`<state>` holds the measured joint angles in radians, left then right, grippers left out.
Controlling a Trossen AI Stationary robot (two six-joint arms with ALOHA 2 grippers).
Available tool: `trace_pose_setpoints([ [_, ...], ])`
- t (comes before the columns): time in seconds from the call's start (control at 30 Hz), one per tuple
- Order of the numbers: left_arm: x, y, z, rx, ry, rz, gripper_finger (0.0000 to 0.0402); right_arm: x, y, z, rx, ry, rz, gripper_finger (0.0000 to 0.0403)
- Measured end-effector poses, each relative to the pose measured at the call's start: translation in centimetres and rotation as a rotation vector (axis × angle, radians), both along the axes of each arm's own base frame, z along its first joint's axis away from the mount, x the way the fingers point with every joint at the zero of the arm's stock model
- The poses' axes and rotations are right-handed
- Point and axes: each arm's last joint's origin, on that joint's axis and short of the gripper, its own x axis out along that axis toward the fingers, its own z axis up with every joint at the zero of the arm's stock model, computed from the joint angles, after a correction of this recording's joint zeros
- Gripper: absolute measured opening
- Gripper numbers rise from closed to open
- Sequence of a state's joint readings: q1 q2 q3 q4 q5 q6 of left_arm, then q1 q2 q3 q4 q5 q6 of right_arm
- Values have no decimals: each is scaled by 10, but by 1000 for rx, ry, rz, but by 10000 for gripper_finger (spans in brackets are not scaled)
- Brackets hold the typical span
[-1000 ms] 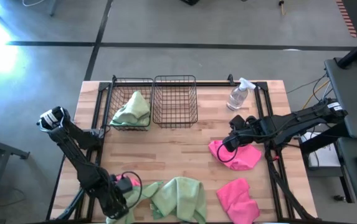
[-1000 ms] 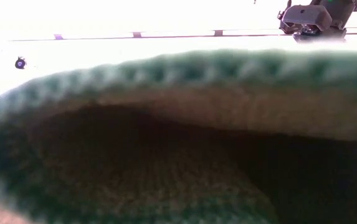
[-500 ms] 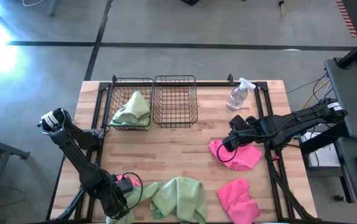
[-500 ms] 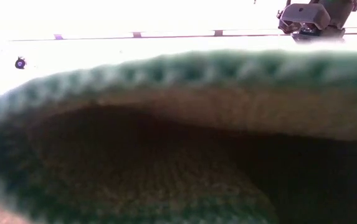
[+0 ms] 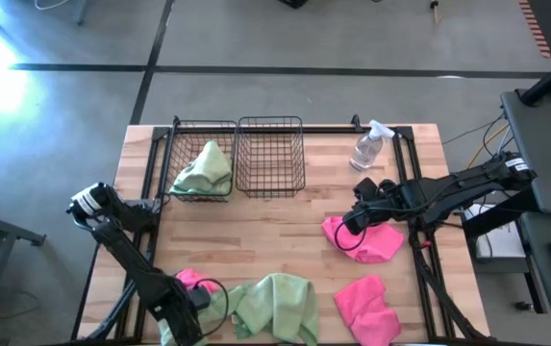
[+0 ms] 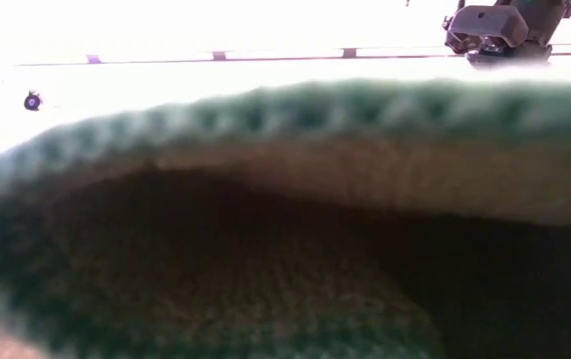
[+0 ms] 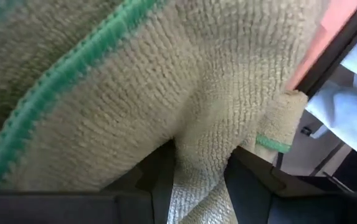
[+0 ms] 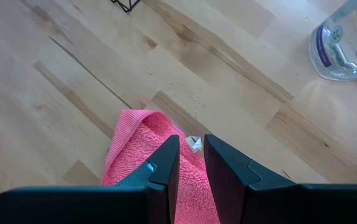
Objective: Sort microfiber towel by color & place in baskets
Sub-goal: Put the green microfiber cloth into the left wire basket
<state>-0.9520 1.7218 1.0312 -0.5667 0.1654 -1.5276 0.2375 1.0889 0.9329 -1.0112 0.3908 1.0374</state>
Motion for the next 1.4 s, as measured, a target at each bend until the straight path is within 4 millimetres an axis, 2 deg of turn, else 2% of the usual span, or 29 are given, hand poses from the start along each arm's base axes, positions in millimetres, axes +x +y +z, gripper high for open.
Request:
trace_pose_setpoints([
  [0.13,0,0,5,-14,-7,-1,96,0,0,0,0,0,0,68],
  [0.43,-2,3,17,-50,-32,-1,7,0,0,0,-1,-1,-1,68],
  [0.63,-3,4,23,-72,-37,-4,7,0,0,0,0,-5,-3,68],
  [0.77,-7,5,35,-135,5,-12,3,1,0,0,1,-7,-2,68],
  [0.9,-8,6,64,-178,-9,-20,3,1,0,0,0,-7,-2,68],
  [1.0,-9,9,90,-134,-39,-44,2,1,0,0,0,-7,-2,68],
  [1.23,-18,32,163,150,-79,-41,2,1,-1,1,-25,-14,-12,68],
  [1.4,-24,52,217,302,-263,23,2,1,-1,1,-25,-15,-12,68],
])
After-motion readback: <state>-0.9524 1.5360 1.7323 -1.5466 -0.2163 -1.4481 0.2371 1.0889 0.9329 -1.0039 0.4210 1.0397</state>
